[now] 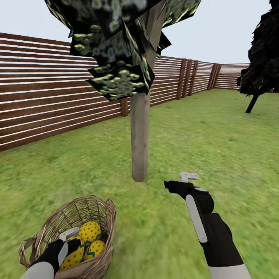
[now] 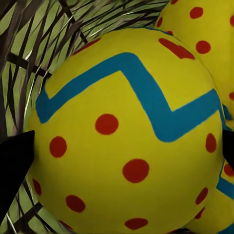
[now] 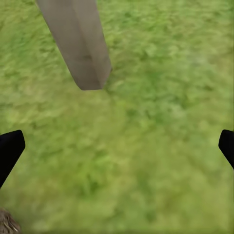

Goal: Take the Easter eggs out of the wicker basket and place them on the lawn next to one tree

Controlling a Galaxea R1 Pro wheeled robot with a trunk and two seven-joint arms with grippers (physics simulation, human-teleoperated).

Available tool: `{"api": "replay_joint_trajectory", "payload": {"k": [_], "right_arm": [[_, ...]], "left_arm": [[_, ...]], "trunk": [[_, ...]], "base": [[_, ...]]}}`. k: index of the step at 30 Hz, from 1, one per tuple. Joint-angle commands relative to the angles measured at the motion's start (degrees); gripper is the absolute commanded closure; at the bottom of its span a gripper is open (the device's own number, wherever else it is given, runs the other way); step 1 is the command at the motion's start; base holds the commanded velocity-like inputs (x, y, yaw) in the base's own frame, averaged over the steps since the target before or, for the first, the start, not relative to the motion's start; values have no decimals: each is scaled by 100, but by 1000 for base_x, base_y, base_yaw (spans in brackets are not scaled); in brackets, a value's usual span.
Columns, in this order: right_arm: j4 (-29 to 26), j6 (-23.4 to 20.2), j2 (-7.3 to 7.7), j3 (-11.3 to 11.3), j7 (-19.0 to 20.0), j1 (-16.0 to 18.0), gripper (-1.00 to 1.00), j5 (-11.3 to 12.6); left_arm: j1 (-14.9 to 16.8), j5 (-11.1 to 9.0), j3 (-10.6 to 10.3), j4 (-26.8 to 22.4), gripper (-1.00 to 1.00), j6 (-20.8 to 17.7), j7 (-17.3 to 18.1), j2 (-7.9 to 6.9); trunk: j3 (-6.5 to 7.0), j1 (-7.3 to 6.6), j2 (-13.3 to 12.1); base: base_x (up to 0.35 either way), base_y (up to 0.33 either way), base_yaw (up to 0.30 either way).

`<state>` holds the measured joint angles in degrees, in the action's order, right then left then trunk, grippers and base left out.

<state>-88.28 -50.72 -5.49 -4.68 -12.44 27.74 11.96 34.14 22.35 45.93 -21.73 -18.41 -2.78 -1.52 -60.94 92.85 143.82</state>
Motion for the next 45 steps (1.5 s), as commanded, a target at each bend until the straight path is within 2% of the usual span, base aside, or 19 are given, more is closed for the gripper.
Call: {"api": "replay_joint_trajectory", "payload": {"k": [1,6,14,16,33,37,41,45], "right_arm": [[-5,-17,0,-5,-57,4,-100,60],[-5,-17,3,-3,-56,4,-100,60],[-5,-17,3,-1,-46,4,-100,68],[-4,-17,4,1,37,4,-100,63],[4,-17,4,2,127,4,-100,53],[4,-17,4,2,127,4,-100,53],[4,-17,4,2,127,4,-100,54],[4,-17,4,2,127,4,-100,53]], "left_arm": [[5,6,21,-7,100,-22,-2,3],[5,6,21,-7,100,-22,-3,3],[5,6,21,-7,100,-36,-17,3],[5,6,21,-7,100,-66,-24,2],[5,6,21,2,100,-110,-25,1],[5,6,21,2,100,-117,-28,-2],[5,6,21,2,100,-118,-32,-4],[5,7,21,2,100,-126,-24,2]], "trunk": [[-5,-1,2],[61,-9,-2],[61,-9,-2],[106,-14,-4],[106,-14,-4],[194,-24,-10],[194,-24,-10],[261,-32,-14]], "base": [[0,0,0],[0,0,0],[0,0,0],[0,0,0],[0,0,0],[0,0,0],[0,0,0],[0,0,0]]}}
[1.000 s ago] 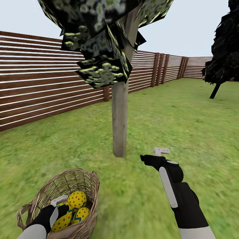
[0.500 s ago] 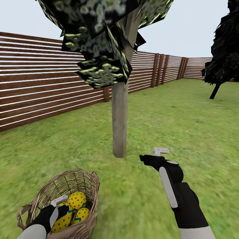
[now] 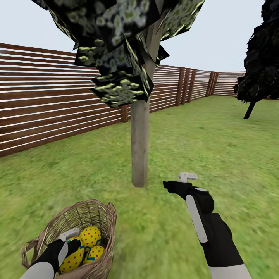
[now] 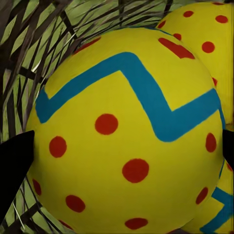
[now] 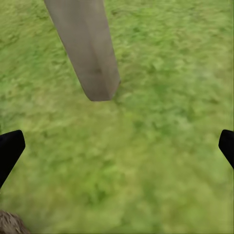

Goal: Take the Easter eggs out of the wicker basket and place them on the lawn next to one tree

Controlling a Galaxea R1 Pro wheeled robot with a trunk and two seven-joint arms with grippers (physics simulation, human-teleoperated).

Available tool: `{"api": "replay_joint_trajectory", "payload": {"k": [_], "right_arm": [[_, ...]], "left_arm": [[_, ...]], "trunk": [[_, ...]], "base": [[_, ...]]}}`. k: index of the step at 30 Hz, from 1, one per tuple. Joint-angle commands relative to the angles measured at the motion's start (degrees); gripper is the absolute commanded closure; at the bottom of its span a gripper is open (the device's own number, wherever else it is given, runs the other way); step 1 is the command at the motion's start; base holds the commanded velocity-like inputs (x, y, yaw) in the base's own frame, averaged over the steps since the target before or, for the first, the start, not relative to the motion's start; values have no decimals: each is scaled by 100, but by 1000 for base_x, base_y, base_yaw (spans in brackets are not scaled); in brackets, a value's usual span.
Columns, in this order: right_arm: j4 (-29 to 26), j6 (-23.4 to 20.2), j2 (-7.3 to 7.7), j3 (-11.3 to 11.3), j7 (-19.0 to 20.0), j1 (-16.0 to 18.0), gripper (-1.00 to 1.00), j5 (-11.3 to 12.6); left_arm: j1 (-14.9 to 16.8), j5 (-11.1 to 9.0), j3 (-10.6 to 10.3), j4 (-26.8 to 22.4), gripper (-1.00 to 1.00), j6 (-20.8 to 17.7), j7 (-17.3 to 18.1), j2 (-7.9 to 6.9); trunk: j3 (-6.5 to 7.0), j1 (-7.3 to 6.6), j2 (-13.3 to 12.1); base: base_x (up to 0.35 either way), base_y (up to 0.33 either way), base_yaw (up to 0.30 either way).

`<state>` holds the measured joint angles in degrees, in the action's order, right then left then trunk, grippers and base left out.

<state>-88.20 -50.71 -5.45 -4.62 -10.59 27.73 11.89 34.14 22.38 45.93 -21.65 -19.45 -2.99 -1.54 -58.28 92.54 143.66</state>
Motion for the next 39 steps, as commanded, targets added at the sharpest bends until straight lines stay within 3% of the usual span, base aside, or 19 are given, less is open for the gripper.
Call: {"api": "replay_joint_trajectory", "payload": {"k": [1,27,39], "right_arm": [[-5,-17,0,-4,-58,4,-100,60],[-5,-17,0,-4,-58,4,-100,67],[-5,-17,0,-4,-58,4,-100,68]], "left_arm": [[5,8,21,-6,100,-23,-2,4],[5,30,21,-6,100,-103,9,4],[5,38,21,-6,100,-180,-3,4]], "trunk": [[-5,-1,2],[216,-27,-11],[482,-58,-27]], "base": [[0,0,0],[0,0,0],[0,0,0]]}}
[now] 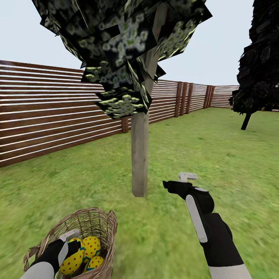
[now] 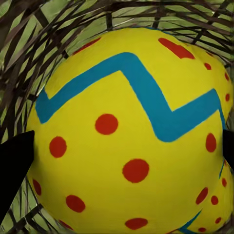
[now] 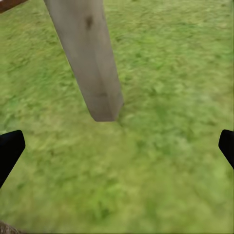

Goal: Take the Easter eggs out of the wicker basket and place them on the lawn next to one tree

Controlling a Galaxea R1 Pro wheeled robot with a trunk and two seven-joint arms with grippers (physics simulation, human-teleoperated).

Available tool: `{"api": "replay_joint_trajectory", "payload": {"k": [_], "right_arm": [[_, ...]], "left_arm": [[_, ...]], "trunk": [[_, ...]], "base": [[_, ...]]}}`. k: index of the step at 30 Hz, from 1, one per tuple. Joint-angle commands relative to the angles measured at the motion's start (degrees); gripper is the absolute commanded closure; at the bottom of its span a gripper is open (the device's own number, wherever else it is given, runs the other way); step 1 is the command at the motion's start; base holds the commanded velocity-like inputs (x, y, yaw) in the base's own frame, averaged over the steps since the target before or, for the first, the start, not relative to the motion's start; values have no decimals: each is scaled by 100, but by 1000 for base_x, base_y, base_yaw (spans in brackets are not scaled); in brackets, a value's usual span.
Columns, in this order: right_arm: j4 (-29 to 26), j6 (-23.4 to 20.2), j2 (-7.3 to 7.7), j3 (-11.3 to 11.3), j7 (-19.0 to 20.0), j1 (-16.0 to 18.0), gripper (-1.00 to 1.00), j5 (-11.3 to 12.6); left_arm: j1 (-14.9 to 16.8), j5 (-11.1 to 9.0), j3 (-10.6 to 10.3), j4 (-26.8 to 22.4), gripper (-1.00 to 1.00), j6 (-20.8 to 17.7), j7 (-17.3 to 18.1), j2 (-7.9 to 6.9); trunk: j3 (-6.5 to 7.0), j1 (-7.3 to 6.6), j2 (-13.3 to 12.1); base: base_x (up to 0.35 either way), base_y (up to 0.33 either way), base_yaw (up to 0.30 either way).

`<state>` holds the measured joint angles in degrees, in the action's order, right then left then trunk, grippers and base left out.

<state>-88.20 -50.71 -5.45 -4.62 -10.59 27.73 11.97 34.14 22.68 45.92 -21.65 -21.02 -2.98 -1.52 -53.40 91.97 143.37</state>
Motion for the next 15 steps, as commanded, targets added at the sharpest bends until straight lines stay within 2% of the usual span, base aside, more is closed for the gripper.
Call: {"api": "replay_joint_trajectory", "payload": {"k": [1,11,15], "right_arm": [[-5,-18,0,-4,-58,4,-100,60],[-1,-18,0,-4,-58,4,-100,60],[8,-18,0,-4,-58,4,-100,60]], "left_arm": [[5,8,22,-5,100,-43,-7,3],[5,14,22,-5,100,-96,1,3],[5,16,22,-5,100,-211,7,3]], "trunk": [[17,-4,1],[238,-29,-13],[310,-117,-173]], "base": [[0,0,0],[0,0,0],[0,0,0]]}}
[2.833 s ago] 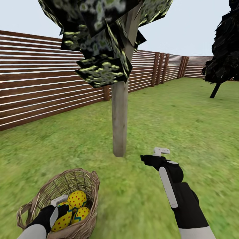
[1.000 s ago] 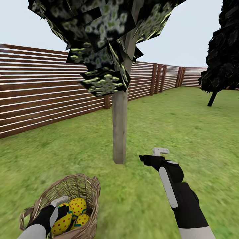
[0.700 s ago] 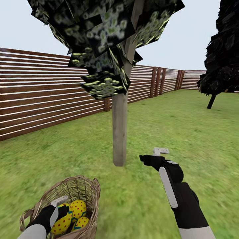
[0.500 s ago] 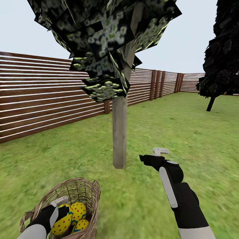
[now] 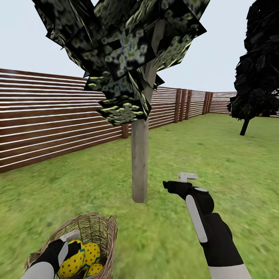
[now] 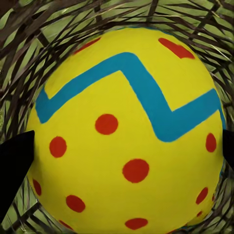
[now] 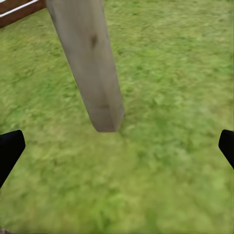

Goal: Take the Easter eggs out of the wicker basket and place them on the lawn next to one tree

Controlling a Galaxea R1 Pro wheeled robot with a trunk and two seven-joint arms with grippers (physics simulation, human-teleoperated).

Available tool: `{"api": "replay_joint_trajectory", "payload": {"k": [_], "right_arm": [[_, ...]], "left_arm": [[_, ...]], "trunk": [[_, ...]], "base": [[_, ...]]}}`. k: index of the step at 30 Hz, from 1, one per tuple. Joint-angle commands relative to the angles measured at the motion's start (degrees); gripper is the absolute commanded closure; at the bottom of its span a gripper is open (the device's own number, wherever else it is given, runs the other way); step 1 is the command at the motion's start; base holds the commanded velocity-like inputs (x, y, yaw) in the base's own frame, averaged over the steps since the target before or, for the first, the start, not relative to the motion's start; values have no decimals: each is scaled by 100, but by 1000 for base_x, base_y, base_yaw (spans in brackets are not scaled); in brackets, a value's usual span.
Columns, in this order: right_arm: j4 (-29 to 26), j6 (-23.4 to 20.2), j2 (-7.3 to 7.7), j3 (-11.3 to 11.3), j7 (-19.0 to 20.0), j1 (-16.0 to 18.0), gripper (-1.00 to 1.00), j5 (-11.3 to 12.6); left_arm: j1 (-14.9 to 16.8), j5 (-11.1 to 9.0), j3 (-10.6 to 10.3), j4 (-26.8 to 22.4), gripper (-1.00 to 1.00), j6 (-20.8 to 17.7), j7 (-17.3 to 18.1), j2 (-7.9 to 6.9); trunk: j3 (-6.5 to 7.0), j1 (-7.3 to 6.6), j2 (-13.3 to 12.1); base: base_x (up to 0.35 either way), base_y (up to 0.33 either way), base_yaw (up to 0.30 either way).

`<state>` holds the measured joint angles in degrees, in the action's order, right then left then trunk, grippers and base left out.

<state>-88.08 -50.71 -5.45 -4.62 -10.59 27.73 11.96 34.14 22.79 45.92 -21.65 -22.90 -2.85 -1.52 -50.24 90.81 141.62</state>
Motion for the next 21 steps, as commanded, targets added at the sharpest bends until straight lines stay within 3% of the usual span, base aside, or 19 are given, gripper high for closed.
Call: {"api": "replay_joint_trajectory", "payload": {"k": [1,10,21], "right_arm": [[-2,-17,0,-4,-56,4,-100,61],[1,-17,0,-4,-49,4,-100,61],[9,-11,0,-4,-49,4,-100,54]], "left_arm": [[5,5,22,-5,100,-53,-6,3],[5,-2,22,-5,100,-203,6,5],[5,-5,22,-7,100,-520,38,2]], "trunk": [[12,-24,-39],[12,-24,-39],[210,-265,-480]], "base": [[0,0,0],[0,0,0],[0,0,0]]}}
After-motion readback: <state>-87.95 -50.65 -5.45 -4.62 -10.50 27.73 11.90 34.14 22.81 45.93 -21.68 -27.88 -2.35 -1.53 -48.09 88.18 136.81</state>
